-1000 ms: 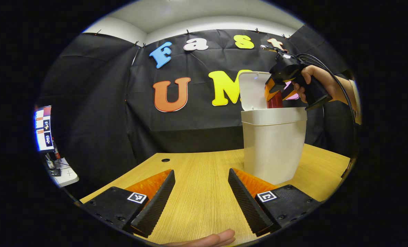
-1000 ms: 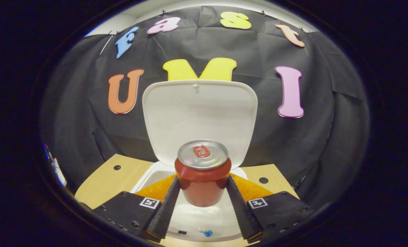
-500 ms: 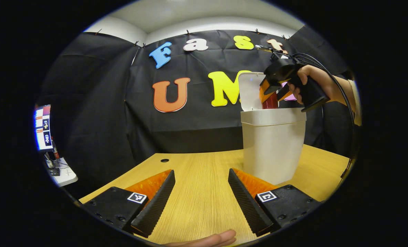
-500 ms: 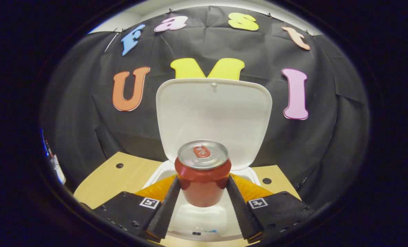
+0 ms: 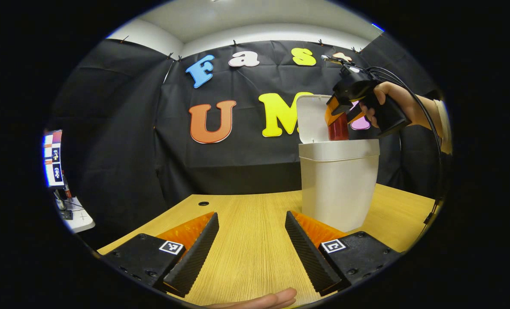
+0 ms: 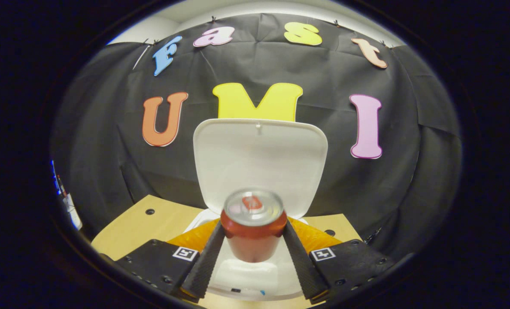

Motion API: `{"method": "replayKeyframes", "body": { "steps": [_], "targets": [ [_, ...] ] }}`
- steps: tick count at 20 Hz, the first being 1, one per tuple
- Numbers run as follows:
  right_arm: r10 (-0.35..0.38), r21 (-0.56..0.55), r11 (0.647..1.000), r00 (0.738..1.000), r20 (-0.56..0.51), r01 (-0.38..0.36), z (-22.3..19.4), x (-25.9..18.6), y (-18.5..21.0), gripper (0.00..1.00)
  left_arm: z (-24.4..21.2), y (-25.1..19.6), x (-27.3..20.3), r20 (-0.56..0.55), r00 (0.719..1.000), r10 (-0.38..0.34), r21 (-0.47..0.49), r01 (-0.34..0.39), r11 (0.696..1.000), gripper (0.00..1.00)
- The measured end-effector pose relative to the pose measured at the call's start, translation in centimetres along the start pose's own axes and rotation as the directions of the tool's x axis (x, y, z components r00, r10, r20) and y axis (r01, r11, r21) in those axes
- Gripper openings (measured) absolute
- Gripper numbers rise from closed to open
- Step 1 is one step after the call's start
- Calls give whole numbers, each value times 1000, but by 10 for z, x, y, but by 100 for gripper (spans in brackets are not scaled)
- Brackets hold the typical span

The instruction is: Press the lid of the desktop garbage bin to open it, pick up the crumpled paper on the desktop and throw it into the bin, then pick up the pop can on the desktop and drop it into the bin, and finally close the garbage bin lid.

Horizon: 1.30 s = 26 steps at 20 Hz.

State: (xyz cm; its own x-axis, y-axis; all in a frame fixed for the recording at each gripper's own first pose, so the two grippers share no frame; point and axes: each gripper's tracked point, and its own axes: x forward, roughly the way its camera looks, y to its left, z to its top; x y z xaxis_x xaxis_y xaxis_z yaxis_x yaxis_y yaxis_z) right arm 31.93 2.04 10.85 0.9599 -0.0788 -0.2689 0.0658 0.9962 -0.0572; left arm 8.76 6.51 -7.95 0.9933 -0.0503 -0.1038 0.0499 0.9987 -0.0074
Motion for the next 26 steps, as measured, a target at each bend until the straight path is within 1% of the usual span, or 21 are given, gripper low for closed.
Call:
{"method": "replayKeyframes", "body": {
  "steps": [3,4,5,7,11,13,14,15,16,17,18,19,20,22,23,24,26],
  "targets": [
    [9,7,1000,1000,23,-9,11,-5,1,80,-2,-3,0,-9,1000,-12,2,12,1000,100],
    [5,3,1000,1000,30,-5,17,-6,0,82,-1,-4,-1,-8,1000,-21,4,21,1000,100],
    [8,-1,1000,999,39,-8,22,-9,1,80,0,-6,-2,-8,1000,-30,-2,30,1000,100],
    [20,0,1000,998,67,-20,38,-14,5,82,-1,-8,-2,-11,999,-45,-20,45,999,100],
    [37,-10,999,993,114,-37,65,-27,16,94,-4,-2,-2,-26,999,-31,-22,31,999,100],
    [42,-23,999,988,147,-40,82,-32,20,95,-3,-3,-4,-29,999,-31,-4,31,1000,100],
    [33,-37,999,987,160,-27,89,-33,20,93,-2,-2,-6,-24,999,-27,9,27,1000,100],
    [15,-53,999,985,172,-6,98,-32,17,95,1,-3,-6,-17,1000,-25,10,26,1000,100],
    [5,-59,998,981,193,7,107,-33,17,95,2,-6,-6,-13,999,-36,-3,36,999,100],
    [11,-55,998,976,219,2,118,-33,20,95,3,-11,-6,-10,999,-53,-15,53,998,100],
    [18,-41,999,969,245,-9,127,-32,25,97,4,-15,-7,-8,998,-64,-23,64,998,100],
    [20,-25,1000,965,260,-14,132,-29,26,97,5,-16,-7,-5,998,-70,-23,70,997,100],
    [29,-7,1000,960,278,-28,139,-25,29,95,6,-16,-9,-4,998,-68,-18,68,998,100],
    [28,8,999,955,296,-32,152,-13,30,95,6,-13,-8,2,998,-58,-7,58,998,100],
    [20,11,1000,952,305,-24,158,-7,28,97,3,-12,-7,4,998,-57,-10,57,998,100],
    [5,15,1000,951,310,-10,163,0,24,95,2,-12,-6,5,998,-61,-18,61,998,100],
    [-11,21,1000,955,297,5,166,16,18,94,0,-13,-4,2,998,-68,-39,68,997,100]
  ]
}}
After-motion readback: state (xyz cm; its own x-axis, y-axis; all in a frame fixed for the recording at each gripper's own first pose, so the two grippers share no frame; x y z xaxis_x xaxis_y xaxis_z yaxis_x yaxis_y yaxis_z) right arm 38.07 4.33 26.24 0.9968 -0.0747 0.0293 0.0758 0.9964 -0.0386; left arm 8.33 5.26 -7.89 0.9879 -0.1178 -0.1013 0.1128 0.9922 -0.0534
